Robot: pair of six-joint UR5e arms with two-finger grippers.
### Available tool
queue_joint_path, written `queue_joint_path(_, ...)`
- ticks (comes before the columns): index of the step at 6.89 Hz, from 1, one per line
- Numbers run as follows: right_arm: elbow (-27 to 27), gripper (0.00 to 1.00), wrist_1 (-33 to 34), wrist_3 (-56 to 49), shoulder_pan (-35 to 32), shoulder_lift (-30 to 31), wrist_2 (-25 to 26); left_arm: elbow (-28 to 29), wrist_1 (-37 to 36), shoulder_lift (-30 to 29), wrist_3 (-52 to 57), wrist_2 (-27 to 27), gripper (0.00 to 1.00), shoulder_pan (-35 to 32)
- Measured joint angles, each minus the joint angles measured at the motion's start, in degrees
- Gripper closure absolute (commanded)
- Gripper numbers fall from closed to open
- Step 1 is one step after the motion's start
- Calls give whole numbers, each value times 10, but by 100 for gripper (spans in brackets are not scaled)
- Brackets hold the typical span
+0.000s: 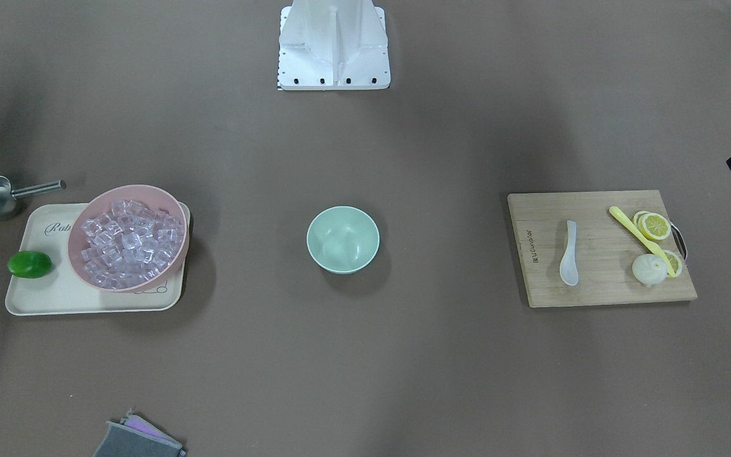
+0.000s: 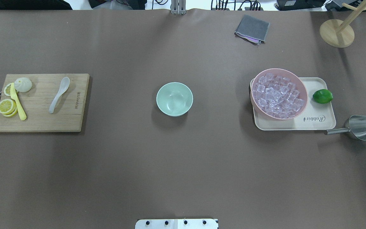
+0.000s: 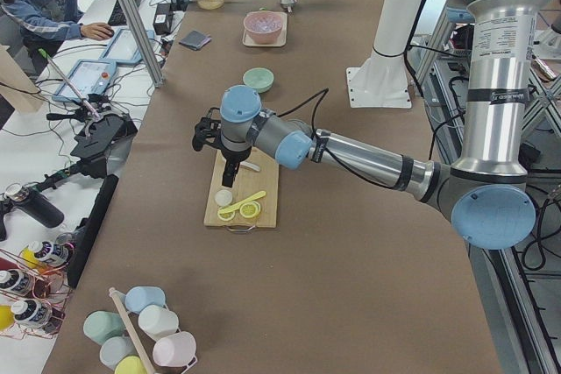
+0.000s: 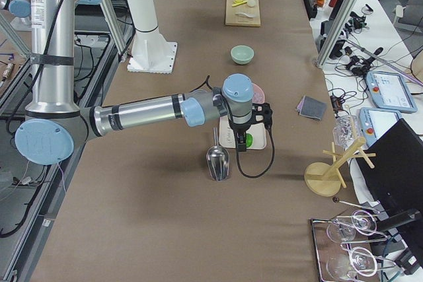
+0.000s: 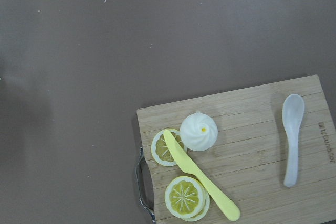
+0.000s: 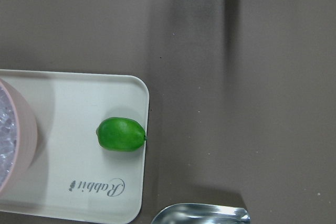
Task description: Put spoon and ice into bowl
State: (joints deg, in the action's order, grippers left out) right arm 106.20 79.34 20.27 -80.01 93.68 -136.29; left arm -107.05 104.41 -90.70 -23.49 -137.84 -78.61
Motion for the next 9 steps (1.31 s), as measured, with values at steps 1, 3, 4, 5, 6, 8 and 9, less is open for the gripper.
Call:
queue_joint_path(1,6,0,-16,42,20,-5,4,-12,4,-6,-46,29,3,33)
queue_joint_path(3,42,1,-25,146,91,-24,31,-9,13,-19,-106,102,13,113)
queue_joint_path(4,53,1,-26,196,127,-42,46,5,14,-30,-118,114,17,146)
queue_joint_path(5,56,2,-25,228,152,-57,56,17,14,-39,-126,125,20,176)
queue_joint_path(6,56,2,-24,240,170,-68,66,34,15,-52,-132,138,26,203)
queue_joint_path(8,48,3,-19,246,190,-88,83,93,19,-102,-136,153,33,237)
queue_joint_path(9,46,2,-18,246,192,-94,86,114,29,-115,-135,161,34,249)
